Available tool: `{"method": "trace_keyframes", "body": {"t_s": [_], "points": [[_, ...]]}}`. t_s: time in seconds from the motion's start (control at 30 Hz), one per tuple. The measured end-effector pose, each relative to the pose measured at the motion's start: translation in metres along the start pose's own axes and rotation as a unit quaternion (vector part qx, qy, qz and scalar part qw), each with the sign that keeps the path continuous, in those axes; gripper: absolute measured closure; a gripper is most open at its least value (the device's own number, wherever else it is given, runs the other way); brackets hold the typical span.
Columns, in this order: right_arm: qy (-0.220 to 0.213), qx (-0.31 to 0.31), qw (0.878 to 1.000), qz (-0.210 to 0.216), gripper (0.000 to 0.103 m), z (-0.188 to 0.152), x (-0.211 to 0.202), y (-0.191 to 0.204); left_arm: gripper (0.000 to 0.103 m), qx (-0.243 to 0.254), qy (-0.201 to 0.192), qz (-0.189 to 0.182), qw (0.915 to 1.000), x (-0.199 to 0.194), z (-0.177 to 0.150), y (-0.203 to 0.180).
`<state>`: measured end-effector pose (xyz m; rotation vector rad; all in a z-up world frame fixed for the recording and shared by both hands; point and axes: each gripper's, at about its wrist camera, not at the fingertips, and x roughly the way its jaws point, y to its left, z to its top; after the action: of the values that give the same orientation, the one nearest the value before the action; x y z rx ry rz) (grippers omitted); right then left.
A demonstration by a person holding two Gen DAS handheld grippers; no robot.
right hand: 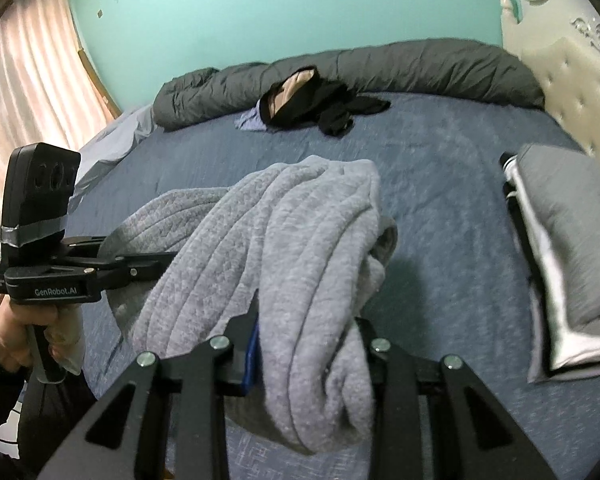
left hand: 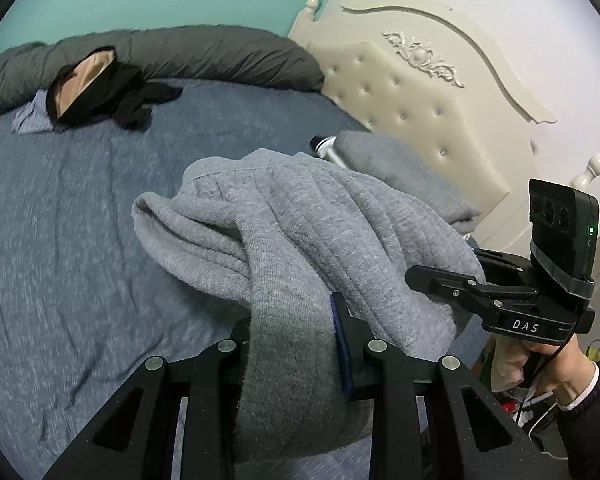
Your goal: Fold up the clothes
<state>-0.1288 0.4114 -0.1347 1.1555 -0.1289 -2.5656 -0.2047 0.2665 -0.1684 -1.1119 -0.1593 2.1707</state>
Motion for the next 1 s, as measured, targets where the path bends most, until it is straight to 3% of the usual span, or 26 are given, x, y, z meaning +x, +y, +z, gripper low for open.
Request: {"method": "trace_keyframes", "body": {"t_s": [0.5, 1.0], "points": [[-0.04, -0.007, 0.997, -0.065, 0.072, 0.057, -0.062, -0.098, 0.073, 0.043, -0.017, -0.018, 0.9988, 0.064, 0.096, -0.093], [-0.06, -0.034, 0.986, -0.15, 0.072, 0.108, -0.121, -0.243, 0.073, 0.071, -0.037, -0.054, 0.9953, 0.188, 0.184, -0.2]]}}
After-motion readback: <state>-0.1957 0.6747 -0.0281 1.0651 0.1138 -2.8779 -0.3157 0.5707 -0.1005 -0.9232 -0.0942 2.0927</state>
